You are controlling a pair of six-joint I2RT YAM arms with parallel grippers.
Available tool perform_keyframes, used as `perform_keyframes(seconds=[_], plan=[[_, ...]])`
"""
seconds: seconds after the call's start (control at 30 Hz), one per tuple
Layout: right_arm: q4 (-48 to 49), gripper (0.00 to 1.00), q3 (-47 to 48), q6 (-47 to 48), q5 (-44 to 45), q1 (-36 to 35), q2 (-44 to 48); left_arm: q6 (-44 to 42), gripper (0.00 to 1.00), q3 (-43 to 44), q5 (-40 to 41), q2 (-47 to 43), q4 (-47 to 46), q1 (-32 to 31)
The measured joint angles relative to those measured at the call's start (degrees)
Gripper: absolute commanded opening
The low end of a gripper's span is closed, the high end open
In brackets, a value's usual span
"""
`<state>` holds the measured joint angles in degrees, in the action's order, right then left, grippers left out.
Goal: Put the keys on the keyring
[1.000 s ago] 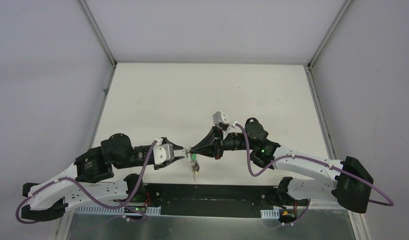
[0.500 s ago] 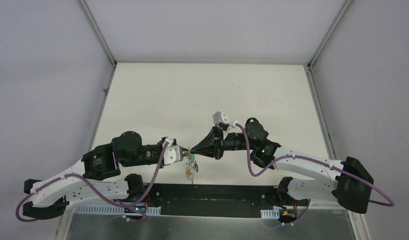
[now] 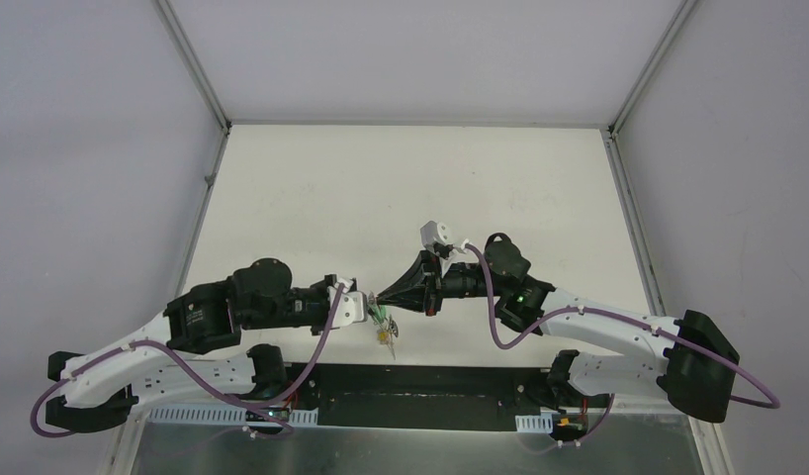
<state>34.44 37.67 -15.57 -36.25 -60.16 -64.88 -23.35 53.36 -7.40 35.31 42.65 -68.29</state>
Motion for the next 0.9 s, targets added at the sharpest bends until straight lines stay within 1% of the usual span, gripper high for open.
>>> perform_keyframes(seconds=[0.03,0.07,0.27,0.37,0.5,0.6,0.7,0.77,0.9], plan=[[0.0,0.00,0.0,0.0,0.0,0.0,0.0,0.1,0.20,0.2,0.0,0.1,0.2,0.0],[0.0,0.00,0.0,0.0,0.0,0.0,0.0,0.2,0.21,0.3,0.0,0.2,0.4,0.0],[0.0,0.00,0.0,0.0,0.0,0.0,0.0,1.4,0.26,1.4,0.0,0.3,1.2,0.0],[0.0,0.00,0.0,0.0,0.0,0.0,0.0,1.7,0.26,1.9,-0.2,0.3,1.1,0.0],[0.0,0.00,0.0,-0.1,0.0,0.0,0.0,2.1,0.18,2.0,-0.2,0.3,0.9,0.0],[0.0,0.00,0.0,-0.2,0.0,0.0,0.0,2.5,0.16,2.0,-0.3,0.3,0.8,0.0],[0.0,0.00,0.0,-0.4,0.0,0.0,0.0,3.0,0.19,2.0,-0.3,0.4,0.7,0.0],[0.0,0.00,0.0,-0.5,0.0,0.0,0.0,3.2,0.25,2.0,-0.3,0.5,0.7,0.0],[0.0,0.00,0.0,-0.5,0.0,0.0,0.0,4.0,0.24,2.0,-0.2,0.7,0.6,0.0]])
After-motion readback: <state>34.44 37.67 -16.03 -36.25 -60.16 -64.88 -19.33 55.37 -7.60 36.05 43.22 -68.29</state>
